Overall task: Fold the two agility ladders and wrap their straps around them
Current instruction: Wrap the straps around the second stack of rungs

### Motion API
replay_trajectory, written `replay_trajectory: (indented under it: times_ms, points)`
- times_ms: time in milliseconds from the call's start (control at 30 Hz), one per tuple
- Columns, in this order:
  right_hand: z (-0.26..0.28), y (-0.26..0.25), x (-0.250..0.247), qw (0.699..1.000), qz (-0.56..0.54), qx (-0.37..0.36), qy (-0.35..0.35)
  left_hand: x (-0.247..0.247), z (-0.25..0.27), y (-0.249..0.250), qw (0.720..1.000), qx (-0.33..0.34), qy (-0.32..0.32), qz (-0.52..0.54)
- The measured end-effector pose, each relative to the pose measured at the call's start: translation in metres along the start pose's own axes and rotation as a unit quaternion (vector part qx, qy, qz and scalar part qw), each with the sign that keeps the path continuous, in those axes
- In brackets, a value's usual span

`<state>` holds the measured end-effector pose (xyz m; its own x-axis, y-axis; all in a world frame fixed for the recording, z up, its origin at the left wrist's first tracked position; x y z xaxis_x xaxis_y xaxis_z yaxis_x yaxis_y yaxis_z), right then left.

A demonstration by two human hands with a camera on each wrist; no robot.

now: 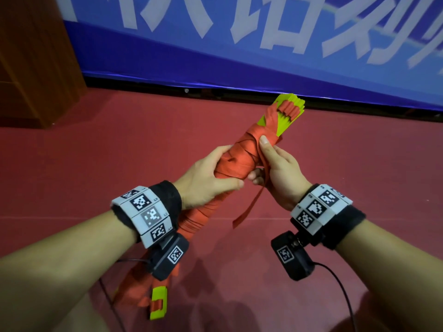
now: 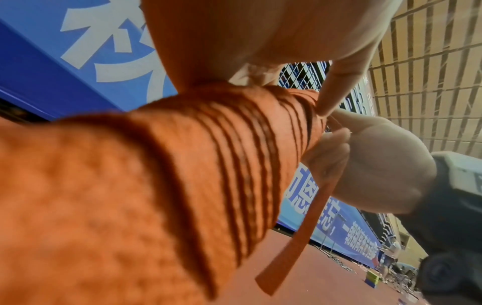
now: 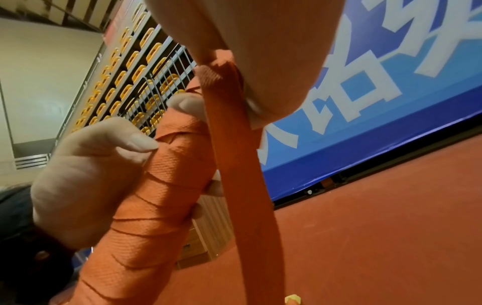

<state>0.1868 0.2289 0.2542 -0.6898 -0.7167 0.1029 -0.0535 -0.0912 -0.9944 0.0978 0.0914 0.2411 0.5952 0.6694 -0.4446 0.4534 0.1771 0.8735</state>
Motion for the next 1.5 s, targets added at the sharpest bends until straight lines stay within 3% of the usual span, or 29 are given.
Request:
replay_trajectory:
  times_ms: [167, 300, 600, 933, 1167, 1300, 1500]
  points:
    - [0.001, 0.004, 0.003, 0.999, -0.027, 0.023, 0.034, 0.002, 0.003, 0.000, 0.977, 0.050, 0.061, -0.198]
    - [0.000, 0.003, 0.001, 0.998, -0.022, 0.027, 0.052, -0.001, 0.007, 0.006, 0.953, 0.106, 0.126, -0.254]
    - [-0.005, 0.001, -0.012, 0.997, 0.059, -0.028, 0.029, -0.010, 0.003, 0.006, 0.950, 0.148, 0.164, -0.220]
    - [-0.004, -0.009, -0.017, 0.981, 0.143, -0.124, -0.051, -0.024, -0.005, -0.003, 0.985, 0.107, 0.115, -0.077]
    - [-0.014, -0.004, -0.025, 0.976, 0.162, -0.129, -0.064, -0.022, -0.003, -0.003, 0.989, 0.105, 0.099, -0.038]
    - [-0.020, -0.007, -0.030, 0.950, 0.244, -0.185, -0.055, -0.022, -0.002, -0.002, 0.991, 0.097, 0.086, -0.028]
    - [-0.023, -0.004, -0.036, 0.862, 0.433, -0.257, -0.057, -0.023, -0.001, -0.004, 0.993, 0.099, 0.053, -0.044]
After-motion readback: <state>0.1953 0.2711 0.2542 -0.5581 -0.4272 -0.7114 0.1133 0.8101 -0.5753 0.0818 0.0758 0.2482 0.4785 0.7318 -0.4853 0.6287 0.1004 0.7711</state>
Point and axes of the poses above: each hand's wrist, its own z-axis away from the middle knuckle, its own x-axis out of the palm, y = z × x, the point moved 5 cm from there along -z, towards the middle knuckle, and after that the axes turned 10 degrees about y, right-handed, at the moved point
